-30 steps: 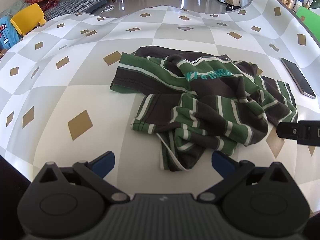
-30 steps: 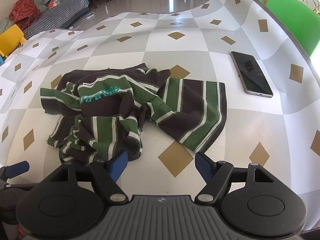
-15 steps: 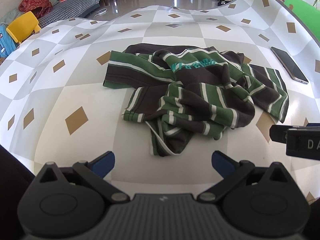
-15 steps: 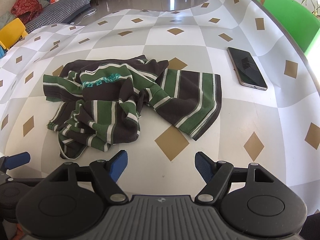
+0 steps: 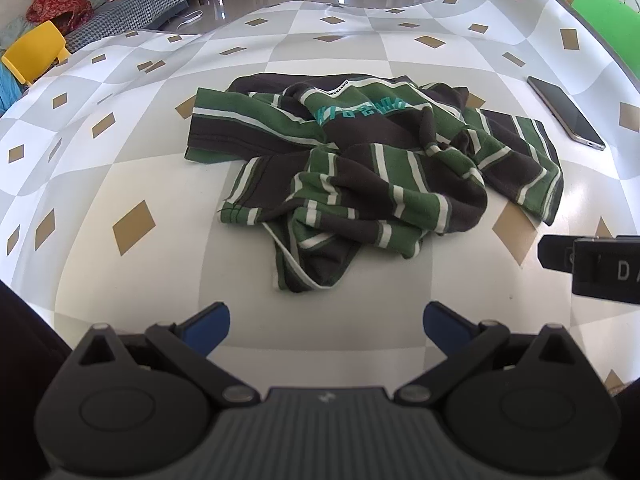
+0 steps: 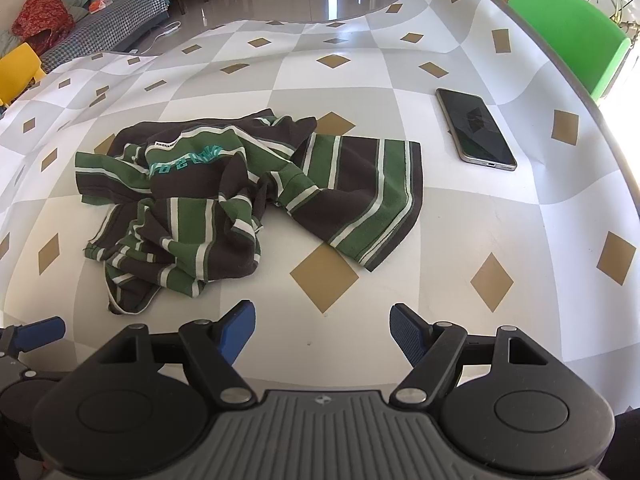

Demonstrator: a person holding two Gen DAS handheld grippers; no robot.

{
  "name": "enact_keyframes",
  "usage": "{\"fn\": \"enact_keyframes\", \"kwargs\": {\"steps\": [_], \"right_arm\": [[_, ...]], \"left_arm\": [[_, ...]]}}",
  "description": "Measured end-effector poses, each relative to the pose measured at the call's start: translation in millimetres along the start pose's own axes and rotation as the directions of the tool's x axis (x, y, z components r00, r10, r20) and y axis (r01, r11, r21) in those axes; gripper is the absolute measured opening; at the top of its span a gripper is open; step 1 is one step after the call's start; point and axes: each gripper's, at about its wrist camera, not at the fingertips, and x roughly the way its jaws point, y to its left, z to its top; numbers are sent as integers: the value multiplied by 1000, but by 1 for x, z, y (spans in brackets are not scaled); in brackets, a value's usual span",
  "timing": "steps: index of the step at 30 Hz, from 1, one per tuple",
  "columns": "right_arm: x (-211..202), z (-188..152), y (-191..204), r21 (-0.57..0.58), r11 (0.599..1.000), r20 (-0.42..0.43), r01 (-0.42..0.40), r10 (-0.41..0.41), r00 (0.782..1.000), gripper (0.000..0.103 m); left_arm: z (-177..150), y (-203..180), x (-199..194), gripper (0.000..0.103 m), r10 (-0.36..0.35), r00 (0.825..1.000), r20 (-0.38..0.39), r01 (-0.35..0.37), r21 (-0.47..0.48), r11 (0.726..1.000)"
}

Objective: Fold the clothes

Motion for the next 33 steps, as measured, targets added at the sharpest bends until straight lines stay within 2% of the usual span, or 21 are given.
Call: {"fn": "enact_keyframes", "kwargs": {"steps": [33], "right_arm": [[5,-1,5,-28,1000,-18,10,-10,1000,73]], "left_arm": [[-2,1,5,103,-8,1000,-22,7,-27,1000]]}}
